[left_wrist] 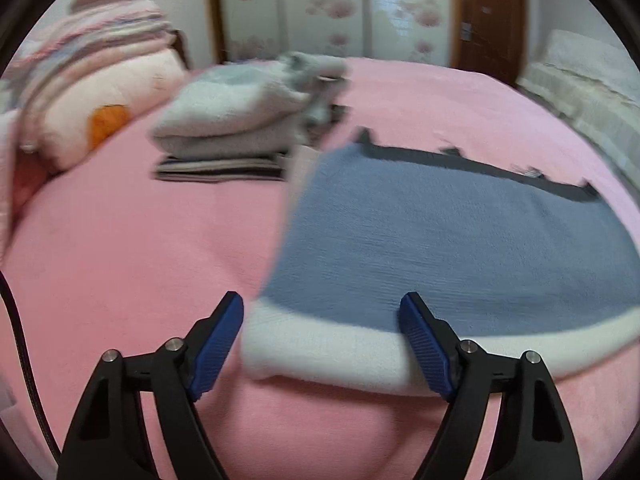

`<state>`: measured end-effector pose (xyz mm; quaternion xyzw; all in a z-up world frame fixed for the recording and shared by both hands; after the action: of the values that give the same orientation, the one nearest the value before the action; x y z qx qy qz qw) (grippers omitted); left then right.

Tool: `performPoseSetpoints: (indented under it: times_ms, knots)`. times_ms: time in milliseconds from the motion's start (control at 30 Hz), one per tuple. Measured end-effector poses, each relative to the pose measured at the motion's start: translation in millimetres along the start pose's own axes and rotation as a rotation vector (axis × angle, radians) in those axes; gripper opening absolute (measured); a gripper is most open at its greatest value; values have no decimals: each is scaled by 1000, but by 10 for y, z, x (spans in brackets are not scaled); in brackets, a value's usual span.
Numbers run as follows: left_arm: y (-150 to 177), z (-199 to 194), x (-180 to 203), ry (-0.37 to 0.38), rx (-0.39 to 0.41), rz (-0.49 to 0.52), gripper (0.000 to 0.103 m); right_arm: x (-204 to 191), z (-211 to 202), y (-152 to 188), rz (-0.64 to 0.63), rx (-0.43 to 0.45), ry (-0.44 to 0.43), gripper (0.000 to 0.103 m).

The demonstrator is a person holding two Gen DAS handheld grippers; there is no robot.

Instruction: Fold small clothes

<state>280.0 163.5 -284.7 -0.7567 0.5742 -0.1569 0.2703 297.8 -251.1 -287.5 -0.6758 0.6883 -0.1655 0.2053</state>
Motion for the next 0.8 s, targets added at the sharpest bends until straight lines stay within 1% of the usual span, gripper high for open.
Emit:
performPoseSetpoints:
  times_ms: [33,100,167,267,467,633,800]
  knots:
    - [13,52,-68,-6,-21,-23,80,56,3,16,14,-5,-4,0]
    - [53,163,-186,26,-66,-76,83,85,26,50,12,-14,-9,0]
    - [85,229,-272,63,-83,-119,86,53,32,61,-18,-11,29,0]
    - [115,286,-283,73,-90,-119,87,37,70,65,-24,-10,60,0]
    - [173,399,-288,82,-107,-136,90,75,137,96,27,-7,21,0]
    - [153,366,-294,92,-116,-143,90,49,118,80,18,-20,30,0]
    - [111,255,-286,117,-155,-145,91,-5,-30,20,27,-29,2,3]
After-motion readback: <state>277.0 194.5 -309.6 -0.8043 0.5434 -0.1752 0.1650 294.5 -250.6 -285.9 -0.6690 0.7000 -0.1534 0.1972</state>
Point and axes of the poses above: each gripper's, at about its wrist camera, not at the fingertips, and z roughly the way its jaws point, x to its right, y to its underside, the point moved 8 cm from there along z, roughly the way its jaws point, and after that the axes turned 8 degrees about -x, right-handed, at the moved point
